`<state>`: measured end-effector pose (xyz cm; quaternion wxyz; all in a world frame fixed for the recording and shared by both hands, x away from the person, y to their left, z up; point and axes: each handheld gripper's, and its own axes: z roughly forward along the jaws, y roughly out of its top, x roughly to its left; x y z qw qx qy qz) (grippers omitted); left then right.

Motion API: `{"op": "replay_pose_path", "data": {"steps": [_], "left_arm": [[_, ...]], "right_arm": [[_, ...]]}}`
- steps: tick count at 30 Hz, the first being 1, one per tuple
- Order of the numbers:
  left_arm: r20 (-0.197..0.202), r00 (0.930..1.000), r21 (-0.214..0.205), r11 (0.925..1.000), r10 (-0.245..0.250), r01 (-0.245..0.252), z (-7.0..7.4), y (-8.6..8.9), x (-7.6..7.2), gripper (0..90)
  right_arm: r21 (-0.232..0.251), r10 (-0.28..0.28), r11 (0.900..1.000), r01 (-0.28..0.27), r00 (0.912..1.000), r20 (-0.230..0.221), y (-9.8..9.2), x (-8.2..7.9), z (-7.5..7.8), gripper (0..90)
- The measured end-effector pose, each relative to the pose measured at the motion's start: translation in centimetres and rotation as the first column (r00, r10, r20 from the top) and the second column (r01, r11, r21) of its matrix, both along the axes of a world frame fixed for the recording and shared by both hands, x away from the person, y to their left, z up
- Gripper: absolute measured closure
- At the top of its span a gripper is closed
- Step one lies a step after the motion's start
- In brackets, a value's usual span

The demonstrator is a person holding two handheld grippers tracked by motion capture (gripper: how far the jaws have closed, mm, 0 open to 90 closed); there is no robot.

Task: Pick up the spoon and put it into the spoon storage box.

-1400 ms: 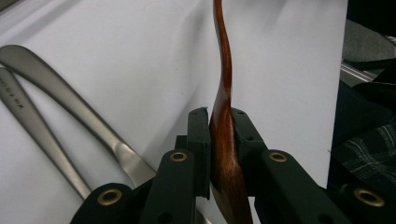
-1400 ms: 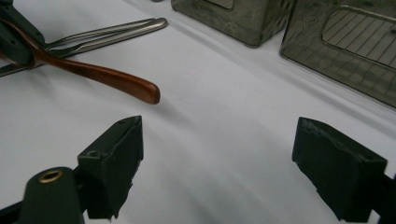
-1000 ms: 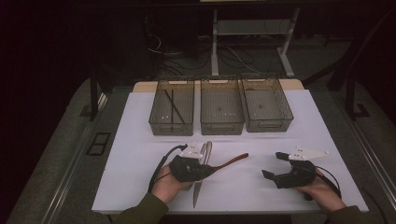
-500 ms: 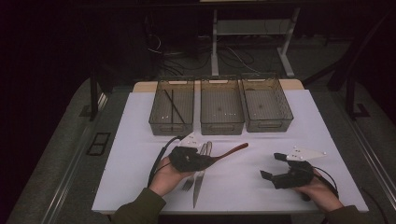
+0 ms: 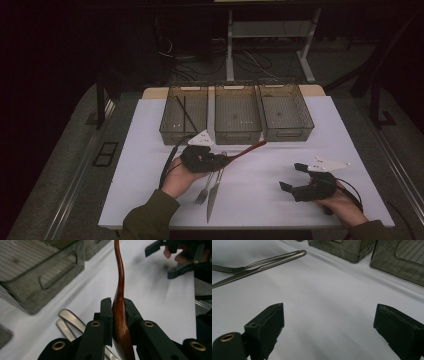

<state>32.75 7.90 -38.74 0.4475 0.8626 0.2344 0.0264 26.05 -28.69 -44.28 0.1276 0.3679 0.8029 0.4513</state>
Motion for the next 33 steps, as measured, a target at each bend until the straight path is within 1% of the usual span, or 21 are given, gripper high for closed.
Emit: {"op": "replay_pose_path", "data": {"steps": [2,5,6,8,9,13,15,16,21,22,23,26,31,32,33], "left_arm": [[0.004,1.0000,-0.004,1.0000,0.002,-0.002,0.3,-0.1,0.4,79.4],[0.014,0.9999,0.001,1.0000,0.001,-0.001,0.9,-0.3,1.1,79.4],[0.018,0.9998,0.002,1.0000,0.003,-0.003,1.1,-0.3,1.3,79.4],[0.024,0.9997,0.000,1.0000,0.007,-0.007,1.4,-0.5,1.7,79.4],[0.027,0.9996,0.002,1.0000,0.008,-0.008,1.6,-0.5,1.9,79.4],[0.042,0.9990,0.007,0.9999,0.014,-0.014,2.4,-0.9,2.8,79.4],[0.045,0.9988,0.008,0.9998,0.019,-0.020,2.7,-1.0,3.3,79.4],[0.055,0.9983,0.012,0.9998,0.017,-0.018,2.9,-1.0,3.6,79.4],[0.072,0.9966,0.012,0.9992,0.038,-0.039,3.4,-1.3,4.9,79.4],[0.080,0.9961,0.022,0.9991,0.036,-0.038,3.5,-1.3,5.3,79.4],[0.079,0.9954,0.007,0.9985,0.054,-0.055,3.6,-1.5,5.4,79.5],[0.092,0.9934,-0.003,0.9977,0.068,-0.068,3.8,-1.8,6.1,79.4],[0.099,0.9907,0.003,0.9955,0.094,-0.094,4.0,-2.5,7.5,79.5],[0.102,0.9901,0.013,0.9951,0.097,-0.098,4.0,-2.7,7.8,79.4],[0.106,0.9887,0.008,0.9941,0.107,-0.108,4.0,-2.8,8.1,79.5]], "right_arm": [[-0.002,0.003,1.0000,-0.003,1.0000,0.003,0.0,0.0,0.0,9.1],[0.000,-0.003,1.0000,0.003,1.0000,-0.001,0.0,0.0,0.0,9.1],[-0.003,0.002,1.0000,-0.002,1.0000,-0.002,-0.1,0.0,0.0,9.1],[0.003,-0.005,1.0000,0.005,0.9999,-0.015,0.0,-0.1,0.0,9.0],[0.000,-0.002,1.0000,0.002,1.0000,-0.001,0.0,0.0,0.0,9.1],[0.006,-0.004,1.0000,0.004,0.9999,-0.010,0.0,-0.1,0.0,9.1],[0.005,-0.004,1.0000,0.004,1.0000,-0.002,-0.1,0.0,0.0,9.1],[0.006,-0.003,1.0000,0.003,1.0000,0.000,-0.1,0.0,0.0,9.1],[0.008,0.001,1.0000,-0.001,1.0000,0.002,-0.1,0.0,0.1,9.1],[0.007,0.002,1.0000,-0.002,1.0000,0.006,-0.2,0.0,0.1,9.1],[0.007,-0.001,1.0000,0.001,1.0000,0.005,-0.2,0.0,0.0,9.1],[0.007,-0.010,0.9999,0.010,1.0000,0.002,-0.2,0.1,0.0,9.1],[0.000,-0.011,0.9999,0.011,0.9999,0.005,-0.2,0.1,0.0,9.1],[0.001,-0.010,1.0000,0.010,0.9999,0.004,-0.2,0.1,0.0,9.1],[0.002,-0.009,1.0000,0.009,1.0000,0.005,-0.2,0.1,0.0,9.1]]}}
